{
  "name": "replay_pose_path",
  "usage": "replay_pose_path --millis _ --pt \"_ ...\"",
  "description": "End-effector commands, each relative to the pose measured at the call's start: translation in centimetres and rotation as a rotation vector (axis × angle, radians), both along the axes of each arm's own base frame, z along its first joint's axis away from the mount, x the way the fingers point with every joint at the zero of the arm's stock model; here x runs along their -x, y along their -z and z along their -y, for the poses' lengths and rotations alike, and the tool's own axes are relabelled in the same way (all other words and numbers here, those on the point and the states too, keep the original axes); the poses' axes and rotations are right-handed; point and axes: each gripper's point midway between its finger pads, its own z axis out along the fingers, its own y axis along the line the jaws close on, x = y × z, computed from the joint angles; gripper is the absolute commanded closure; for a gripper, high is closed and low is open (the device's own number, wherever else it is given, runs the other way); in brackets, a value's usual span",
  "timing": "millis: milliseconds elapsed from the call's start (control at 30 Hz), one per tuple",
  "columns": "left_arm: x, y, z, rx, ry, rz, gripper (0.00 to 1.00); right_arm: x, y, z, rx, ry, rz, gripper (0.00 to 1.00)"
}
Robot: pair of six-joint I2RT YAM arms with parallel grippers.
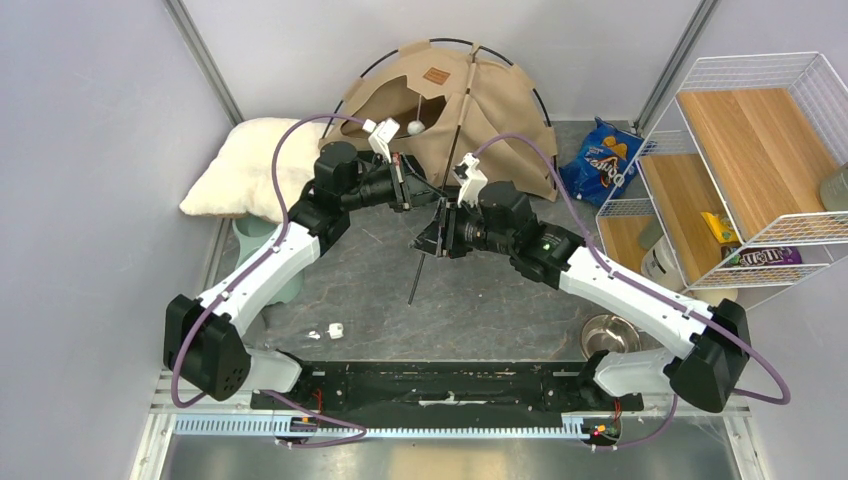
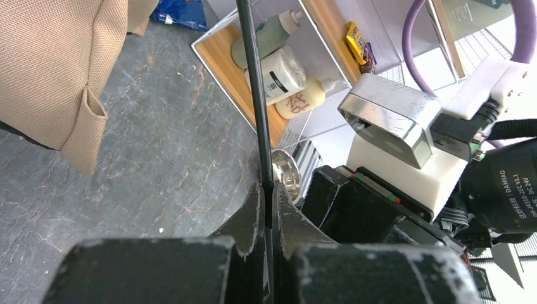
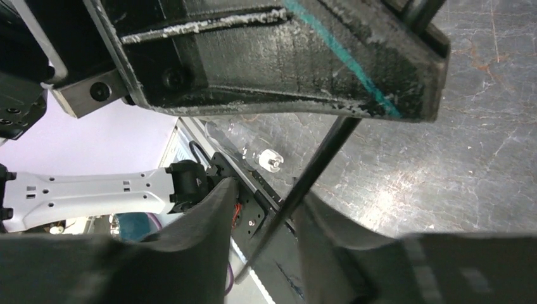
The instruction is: Set up the pet tent
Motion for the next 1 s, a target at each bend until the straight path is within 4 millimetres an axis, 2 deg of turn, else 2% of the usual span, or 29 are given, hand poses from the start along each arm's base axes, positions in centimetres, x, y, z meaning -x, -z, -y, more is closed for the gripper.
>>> replay_pose_path --millis 0,67,133,300,367,400,433,467,500,600,700,800,967 --pt "-1.8 -3.3 0.1 0.056 -0.069 0.091 0.98 -1.1 -1.4 -0.6 -0.051 0.058 0.043 0.66" --pt "-1.9 -3.2 0.0 0.054 -0.075 0.091 0.98 -1.2 -1.2 -0.3 -0.042 0.08 0.03 0.77" --pt "-2.0 -3.2 0.0 0.053 -0.081 0.091 0.98 -1.3 -0.9 0.0 -0.033 0.101 0.02 0.82" --pt "-2.3 -3.2 0.0 0.052 -0.093 0.096 0.98 -1.3 -0.8 0.9 -0.036 0.145 0.008 0.76" --pt "-2.3 -3.2 0.0 0.052 -0.091 0.098 0.98 -1.3 -0.7 1.1 -0.039 0.154 0.007 0.77" --pt "-2.4 -3.2 0.0 0.051 -0.091 0.098 0.98 -1.3 -0.7 1.1 -0.042 0.158 0.007 0.8" --pt "-2.4 -3.1 0.0 0.049 -0.092 0.098 0.98 -1.3 -0.8 1.1 -0.045 0.162 0.009 0.86" --pt "-2.4 -3.1 0.0 0.049 -0.092 0.099 0.98 -1.3 -0.7 1.2 -0.044 0.163 0.008 0.96" --pt "-2.5 -3.0 0.0 0.048 -0.091 0.1 0.98 -1.4 -0.7 1.2 -0.044 0.166 0.008 1.0" --pt "-2.5 -3.0 0.1 0.041 -0.086 0.112 0.98 -1.4 -0.7 1.2 -0.043 0.172 0.003 1.0" --pt "-2.7 -3.1 0.1 0.03 -0.083 0.141 0.83 -1.5 -0.6 1.2 -0.046 0.178 -0.006 1.0" --pt "-3.2 -3.8 -0.1 0.02 -0.098 0.183 0.61 -1.5 -0.6 1.2 -0.044 0.181 -0.011 1.0" --pt "-3.8 -5.6 -0.8 -0.001 -0.14 0.284 0.46 -1.5 -0.5 1.1 -0.04 0.18 -0.019 1.0"
